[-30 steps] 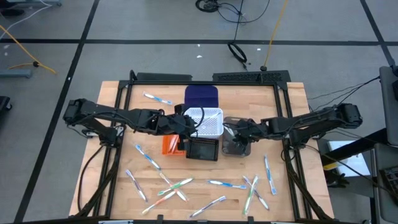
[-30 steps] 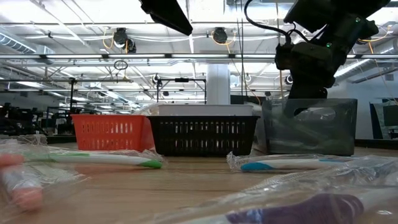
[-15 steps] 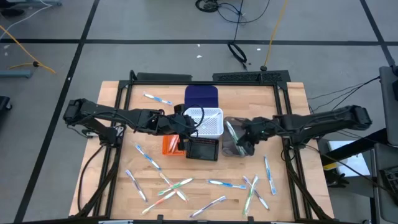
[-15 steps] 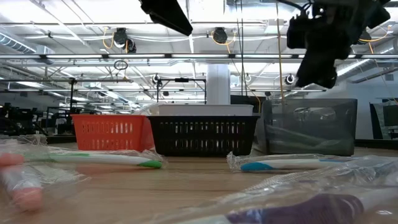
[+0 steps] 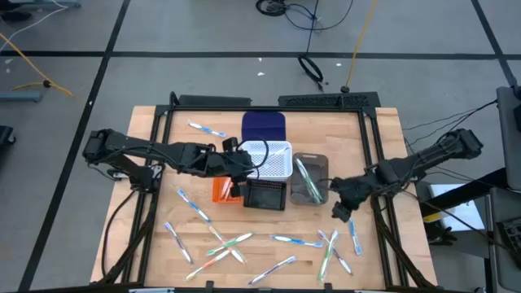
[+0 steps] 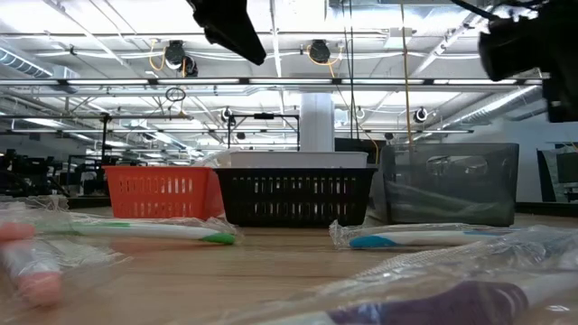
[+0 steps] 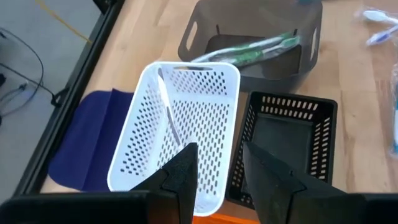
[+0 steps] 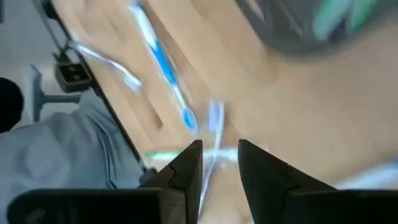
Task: Pick & Place Toothbrushes
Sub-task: Put the blue toothbrush into the black basket
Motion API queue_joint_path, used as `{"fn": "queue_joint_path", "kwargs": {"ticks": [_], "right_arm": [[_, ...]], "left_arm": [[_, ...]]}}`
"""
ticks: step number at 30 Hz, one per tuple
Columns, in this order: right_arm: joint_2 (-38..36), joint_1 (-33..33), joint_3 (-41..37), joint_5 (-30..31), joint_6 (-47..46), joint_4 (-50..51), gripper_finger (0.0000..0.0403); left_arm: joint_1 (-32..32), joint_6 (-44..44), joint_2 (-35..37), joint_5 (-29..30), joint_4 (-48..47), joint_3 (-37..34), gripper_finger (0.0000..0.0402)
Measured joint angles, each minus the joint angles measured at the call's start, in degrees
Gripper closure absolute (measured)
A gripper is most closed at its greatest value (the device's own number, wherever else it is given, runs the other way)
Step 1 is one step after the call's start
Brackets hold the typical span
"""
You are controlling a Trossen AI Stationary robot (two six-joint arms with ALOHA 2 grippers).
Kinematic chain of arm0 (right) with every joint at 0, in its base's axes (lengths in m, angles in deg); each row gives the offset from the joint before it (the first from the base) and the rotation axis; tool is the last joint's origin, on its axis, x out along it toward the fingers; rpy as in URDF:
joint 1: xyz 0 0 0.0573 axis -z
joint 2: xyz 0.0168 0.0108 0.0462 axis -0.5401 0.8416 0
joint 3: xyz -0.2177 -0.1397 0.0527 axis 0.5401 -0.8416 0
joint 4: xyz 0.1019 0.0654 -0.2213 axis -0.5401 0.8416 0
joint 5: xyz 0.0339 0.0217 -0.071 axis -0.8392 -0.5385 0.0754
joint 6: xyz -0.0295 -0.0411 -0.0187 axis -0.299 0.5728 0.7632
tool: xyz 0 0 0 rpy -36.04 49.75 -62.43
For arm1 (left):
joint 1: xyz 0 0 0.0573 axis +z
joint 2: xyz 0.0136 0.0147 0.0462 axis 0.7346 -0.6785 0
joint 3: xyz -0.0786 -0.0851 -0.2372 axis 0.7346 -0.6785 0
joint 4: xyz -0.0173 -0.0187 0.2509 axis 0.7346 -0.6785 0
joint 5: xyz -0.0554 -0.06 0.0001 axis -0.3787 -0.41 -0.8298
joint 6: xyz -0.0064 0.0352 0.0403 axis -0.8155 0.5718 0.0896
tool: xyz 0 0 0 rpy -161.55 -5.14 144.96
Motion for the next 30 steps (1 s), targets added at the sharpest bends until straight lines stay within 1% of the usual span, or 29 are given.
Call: {"fn": "queue_joint_path", "kwargs": {"ticks": [5, 10, 16, 21, 24, 27, 30], "right_arm": [[0.1, -6.9, 0.0, 4.2, -10.9, 6.5, 0.0310], [0.1, -12.1, 0.0, 8.3, -21.0, 14.2, 0.0310], [0.1, -16.7, -0.2, 13.4, -28.0, 16.3, 0.0310], [0.2, -19.1, -4.5, 13.0, -34.8, 13.7, 0.0310], [0.2, -20.2, -8.5, 13.0, -38.6, 6.9, 0.0310], [0.2, -20.7, -13.0, 12.8, -39.2, -0.6, 0.0310], [0.2, -20.9, -16.9, 11.3, -41.8, -6.4, 0.0310]], "left_arm": [[0.0, -2.4, 0.0, 0.0, -0.1, 0.0, 0.0275], [0.0, -4.5, 0.0, 0.0, 0.2, -1.0, 0.0275], [0.0, -9.4, 0.0, 0.0, 0.7, -4.7, 0.0275], [-0.5, -12.1, 0.0, 0.0, 3.0, -8.2, 0.0275], [-1.2, -12.1, 0.0, 0.0, 5.2, -9.1, 0.0275], [-1.8, -12.0, 0.0, 0.0, 5.8, -9.2, 0.0275], [-2.7, -12.0, 0.0, 0.0, 6.9, -9.2, 0.0275]]}}
